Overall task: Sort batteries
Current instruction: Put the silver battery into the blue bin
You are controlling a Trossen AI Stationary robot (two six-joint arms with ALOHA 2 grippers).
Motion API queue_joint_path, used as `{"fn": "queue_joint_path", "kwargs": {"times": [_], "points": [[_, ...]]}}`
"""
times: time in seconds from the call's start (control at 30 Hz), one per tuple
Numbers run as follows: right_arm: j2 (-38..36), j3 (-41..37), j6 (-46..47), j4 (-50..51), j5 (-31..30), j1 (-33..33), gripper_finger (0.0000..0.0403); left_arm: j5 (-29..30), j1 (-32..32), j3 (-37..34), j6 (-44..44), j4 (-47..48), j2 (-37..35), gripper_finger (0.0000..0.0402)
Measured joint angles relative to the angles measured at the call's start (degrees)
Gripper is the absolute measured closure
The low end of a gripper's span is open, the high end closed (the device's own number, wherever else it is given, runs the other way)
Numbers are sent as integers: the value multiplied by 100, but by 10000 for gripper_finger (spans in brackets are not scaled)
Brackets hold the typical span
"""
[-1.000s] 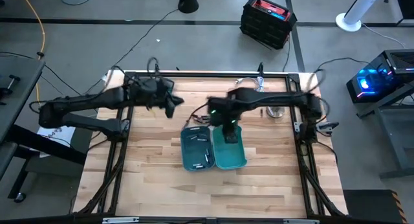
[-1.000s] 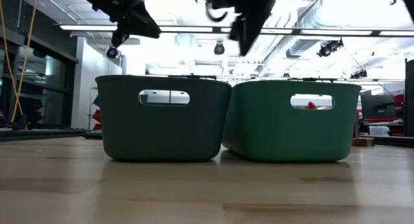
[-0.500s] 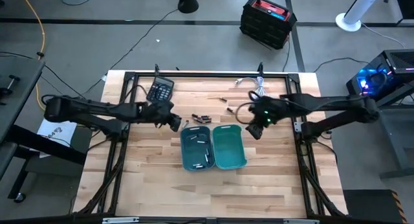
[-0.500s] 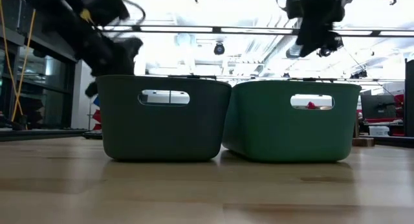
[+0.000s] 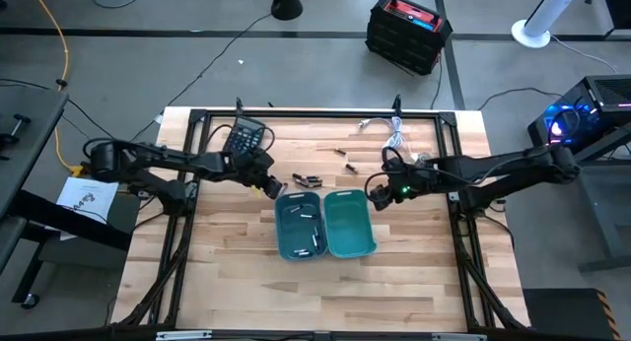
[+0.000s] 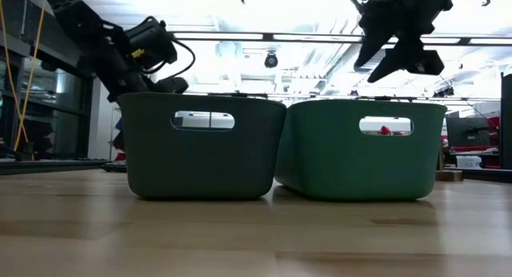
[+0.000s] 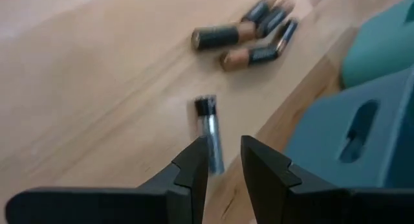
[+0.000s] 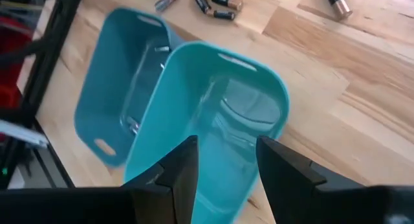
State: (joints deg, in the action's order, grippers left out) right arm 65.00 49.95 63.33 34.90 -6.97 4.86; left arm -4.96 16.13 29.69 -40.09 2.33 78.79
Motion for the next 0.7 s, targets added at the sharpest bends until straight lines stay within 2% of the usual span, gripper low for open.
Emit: {"fn": "queue_joint_path", "kwargs": {"times": [0.13, 0.47, 0.7], "points": [[106, 0, 143, -169, -132, -37, 254, 250, -53, 1, 38, -17, 199, 316], [185, 0, 71, -297, -180, -194, 254, 245, -174, 643, 631, 373, 958, 316], [185, 0, -178, -297, -254, -194, 254, 246, -260, 1019, 734, 552, 1017, 316]]}}
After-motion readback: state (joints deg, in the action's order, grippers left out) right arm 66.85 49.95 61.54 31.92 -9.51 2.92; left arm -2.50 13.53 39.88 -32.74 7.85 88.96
